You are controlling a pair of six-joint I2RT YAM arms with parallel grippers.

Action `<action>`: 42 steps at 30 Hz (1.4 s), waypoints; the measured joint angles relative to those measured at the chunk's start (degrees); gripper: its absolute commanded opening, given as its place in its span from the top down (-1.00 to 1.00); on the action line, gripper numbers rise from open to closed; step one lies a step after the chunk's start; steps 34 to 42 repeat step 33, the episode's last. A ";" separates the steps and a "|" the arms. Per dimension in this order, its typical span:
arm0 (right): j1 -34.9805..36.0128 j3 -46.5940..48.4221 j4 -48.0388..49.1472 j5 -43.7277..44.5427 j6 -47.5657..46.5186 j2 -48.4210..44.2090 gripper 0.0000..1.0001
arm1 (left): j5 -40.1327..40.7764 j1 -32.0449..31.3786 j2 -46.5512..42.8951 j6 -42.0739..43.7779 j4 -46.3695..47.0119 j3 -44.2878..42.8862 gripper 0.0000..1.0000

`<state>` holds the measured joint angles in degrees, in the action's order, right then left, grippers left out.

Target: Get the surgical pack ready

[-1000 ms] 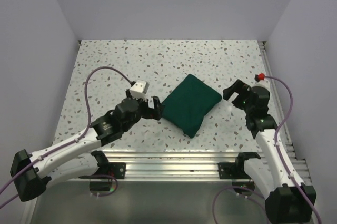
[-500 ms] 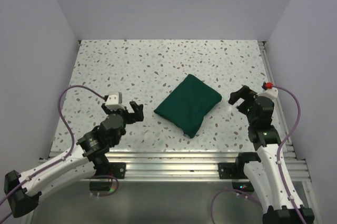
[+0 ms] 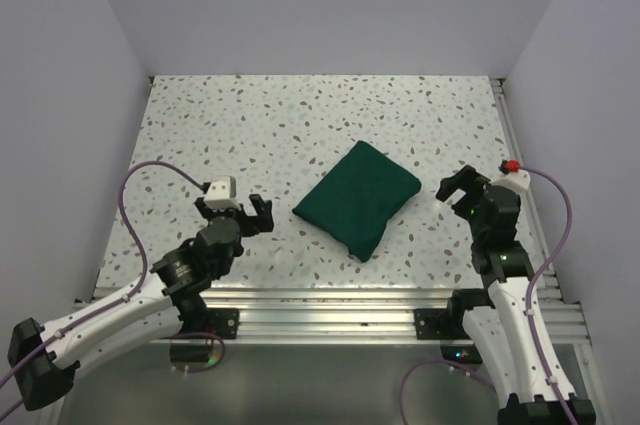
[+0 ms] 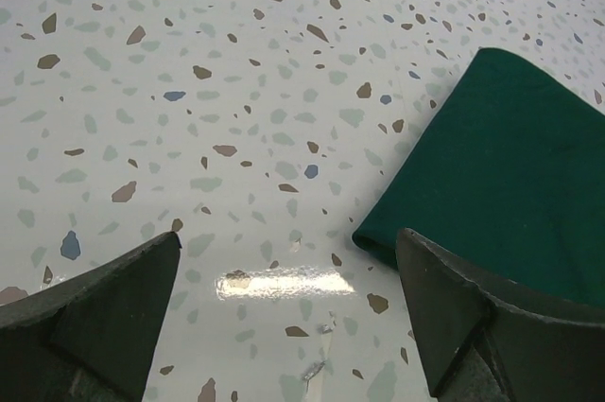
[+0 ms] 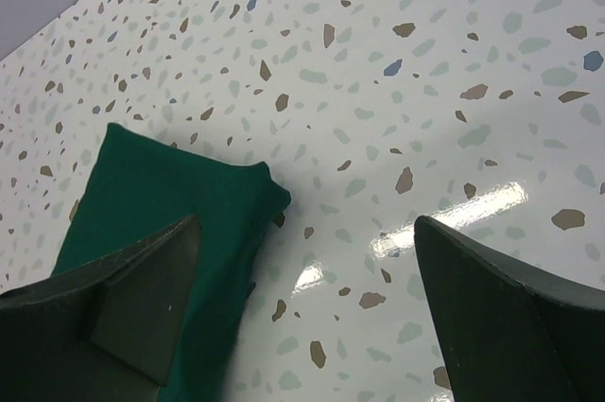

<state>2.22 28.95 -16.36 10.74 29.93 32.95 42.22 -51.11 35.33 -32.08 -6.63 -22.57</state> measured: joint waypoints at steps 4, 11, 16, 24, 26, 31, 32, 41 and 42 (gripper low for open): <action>0.00 -0.04 -0.04 0.46 0.00 -0.11 -0.97 | 0.00 0.00 0.17 0.24 0.35 0.00 -1.00; 0.00 -0.26 -0.07 0.55 0.00 -0.28 -0.97 | -0.17 0.00 0.72 0.68 1.55 0.00 -1.00; 0.00 -0.26 -0.09 0.63 0.02 0.79 -0.97 | -1.25 0.00 2.62 1.53 2.84 0.00 -1.00; 0.00 -0.26 0.11 -0.26 0.33 7.17 -0.97 | -6.05 1.07 7.74 3.45 6.95 -0.20 -1.00; 0.00 -0.26 0.31 -1.44 0.61 10.14 -0.97 | -7.89 2.58 9.22 4.02 7.72 -0.46 -1.00; 0.00 -0.28 -0.04 -2.84 0.72 17.00 -0.97 | -10.95 5.66 11.10 4.33 9.16 -1.07 -1.00; 0.00 -0.28 -0.07 -2.84 0.72 17.18 -0.97 | -11.17 5.73 10.93 4.44 9.27 -1.07 -1.00; 0.00 -0.28 0.00 -2.86 0.72 17.11 -0.97 | -11.26 5.73 10.71 4.52 9.29 -1.07 -1.00; 0.00 -0.28 0.00 -2.86 0.72 17.11 -0.97 | -11.26 5.73 10.71 4.52 9.29 -1.07 -1.00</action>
